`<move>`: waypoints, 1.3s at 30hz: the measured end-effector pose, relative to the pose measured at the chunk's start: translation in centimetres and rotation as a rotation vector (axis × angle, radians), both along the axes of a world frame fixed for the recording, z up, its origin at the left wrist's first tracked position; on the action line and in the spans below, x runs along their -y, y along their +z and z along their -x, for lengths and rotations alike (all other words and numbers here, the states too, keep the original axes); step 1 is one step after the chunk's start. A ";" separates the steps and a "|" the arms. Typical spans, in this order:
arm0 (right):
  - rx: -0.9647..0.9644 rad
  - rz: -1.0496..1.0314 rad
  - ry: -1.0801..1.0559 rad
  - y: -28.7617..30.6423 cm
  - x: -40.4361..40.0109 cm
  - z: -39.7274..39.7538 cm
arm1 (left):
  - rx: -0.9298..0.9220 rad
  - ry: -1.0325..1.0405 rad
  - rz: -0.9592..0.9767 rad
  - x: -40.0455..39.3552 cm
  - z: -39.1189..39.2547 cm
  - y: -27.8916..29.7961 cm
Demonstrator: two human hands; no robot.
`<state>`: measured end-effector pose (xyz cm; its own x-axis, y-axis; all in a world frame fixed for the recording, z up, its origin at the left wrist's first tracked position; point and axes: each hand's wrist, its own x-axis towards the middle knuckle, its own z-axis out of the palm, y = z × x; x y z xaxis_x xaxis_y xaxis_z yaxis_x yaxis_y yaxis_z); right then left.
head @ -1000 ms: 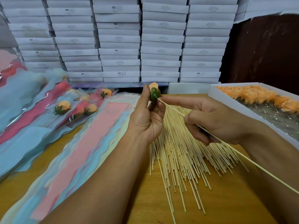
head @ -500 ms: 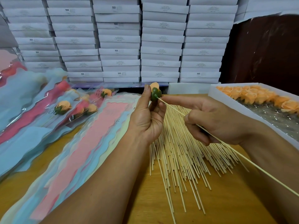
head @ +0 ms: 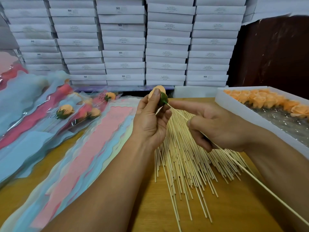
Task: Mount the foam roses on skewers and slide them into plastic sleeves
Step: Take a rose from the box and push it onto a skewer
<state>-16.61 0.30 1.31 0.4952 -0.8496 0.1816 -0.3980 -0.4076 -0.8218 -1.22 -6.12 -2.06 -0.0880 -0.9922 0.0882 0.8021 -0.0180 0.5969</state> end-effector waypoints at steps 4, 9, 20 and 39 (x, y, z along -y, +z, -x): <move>-0.018 0.082 -0.027 -0.2 0.0 -0.4 | 0.031 0.023 0.003 0.1 0.0 -0.1; -0.039 0.117 -0.048 -0.4 0.1 -0.7 | 0.037 0.039 0.006 -0.1 0.1 0.0; 0.007 -0.023 -0.083 -1.3 0.6 -0.6 | 0.163 0.132 -0.089 -0.1 0.7 -1.0; 0.325 -0.216 -0.331 -2.8 3.6 1.4 | 1.771 0.193 0.218 -1.8 2.4 0.9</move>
<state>-18.05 -3.30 -1.50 0.1405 -0.9865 0.0844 -0.1865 -0.1101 -0.9763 -3.61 -4.27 -1.19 -0.1095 -0.9834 0.1446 -0.7483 0.1773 0.6392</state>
